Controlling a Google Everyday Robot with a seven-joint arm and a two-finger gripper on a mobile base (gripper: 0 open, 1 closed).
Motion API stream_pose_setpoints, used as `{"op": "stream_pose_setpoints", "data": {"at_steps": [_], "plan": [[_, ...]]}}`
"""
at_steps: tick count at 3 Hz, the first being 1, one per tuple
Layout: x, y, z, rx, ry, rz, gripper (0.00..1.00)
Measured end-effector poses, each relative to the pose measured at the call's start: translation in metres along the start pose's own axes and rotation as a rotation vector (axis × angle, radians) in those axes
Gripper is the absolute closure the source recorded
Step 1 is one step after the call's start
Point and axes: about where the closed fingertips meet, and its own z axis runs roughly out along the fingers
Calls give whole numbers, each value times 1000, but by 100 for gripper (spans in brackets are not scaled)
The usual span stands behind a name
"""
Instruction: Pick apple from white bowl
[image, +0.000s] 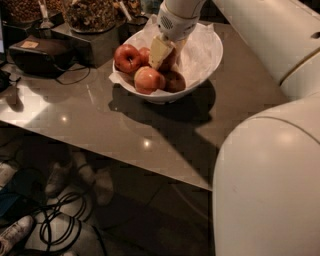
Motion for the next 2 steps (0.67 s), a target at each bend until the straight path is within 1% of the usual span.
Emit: {"op": "stream_pose_setpoints", "data": {"at_steps": [1,2], "plan": [[0,0,0,0,0,0,80],[0,0,0,0,0,0,100]]}}
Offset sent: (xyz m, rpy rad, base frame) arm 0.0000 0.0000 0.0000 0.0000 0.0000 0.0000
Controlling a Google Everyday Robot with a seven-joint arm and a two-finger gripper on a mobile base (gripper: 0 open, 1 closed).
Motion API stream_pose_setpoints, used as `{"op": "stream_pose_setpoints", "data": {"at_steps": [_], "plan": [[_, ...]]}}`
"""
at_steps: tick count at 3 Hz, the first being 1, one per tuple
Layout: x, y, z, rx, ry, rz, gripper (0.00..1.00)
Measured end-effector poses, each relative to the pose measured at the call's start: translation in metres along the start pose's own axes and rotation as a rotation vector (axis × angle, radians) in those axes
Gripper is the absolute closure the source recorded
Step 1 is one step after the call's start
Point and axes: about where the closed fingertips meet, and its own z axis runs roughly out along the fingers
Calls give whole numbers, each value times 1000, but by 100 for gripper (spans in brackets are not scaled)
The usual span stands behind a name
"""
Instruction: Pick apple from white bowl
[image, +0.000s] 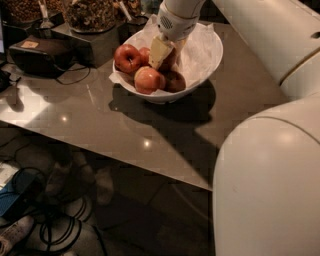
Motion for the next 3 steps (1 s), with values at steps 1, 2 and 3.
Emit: {"op": "stream_pose_setpoints", "data": {"at_steps": [1,2,3], "plan": [[1,1,-15,-14,-37,-12,100],[6,0,-37,-40,-47,9,100],[8,2,-65,-72,-77,11,100]]}}
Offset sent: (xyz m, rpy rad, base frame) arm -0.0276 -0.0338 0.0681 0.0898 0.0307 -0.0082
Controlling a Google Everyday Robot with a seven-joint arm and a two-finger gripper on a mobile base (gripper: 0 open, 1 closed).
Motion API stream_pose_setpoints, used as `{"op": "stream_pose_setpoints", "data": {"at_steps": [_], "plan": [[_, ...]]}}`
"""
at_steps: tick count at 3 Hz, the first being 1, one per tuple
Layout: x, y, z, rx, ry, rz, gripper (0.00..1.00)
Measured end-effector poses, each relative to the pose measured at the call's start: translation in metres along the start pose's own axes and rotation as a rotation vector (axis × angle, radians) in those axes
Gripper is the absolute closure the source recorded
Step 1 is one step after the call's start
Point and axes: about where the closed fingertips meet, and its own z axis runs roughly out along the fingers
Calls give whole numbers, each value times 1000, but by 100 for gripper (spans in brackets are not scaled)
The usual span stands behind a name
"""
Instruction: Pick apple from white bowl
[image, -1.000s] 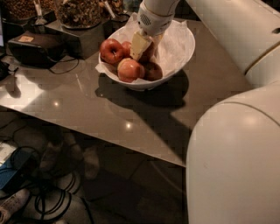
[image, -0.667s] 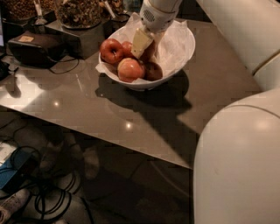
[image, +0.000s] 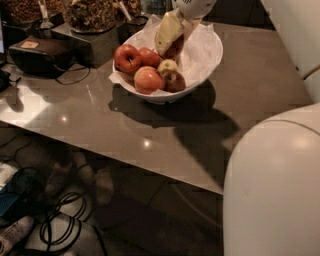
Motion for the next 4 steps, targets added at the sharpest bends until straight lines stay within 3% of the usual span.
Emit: {"op": "stream_pose_setpoints", "data": {"at_steps": [1,4], "plan": [[-6,15,-24,-51,-49,-39,100],[-19,98,-81,-202,-182,-336,100]]}}
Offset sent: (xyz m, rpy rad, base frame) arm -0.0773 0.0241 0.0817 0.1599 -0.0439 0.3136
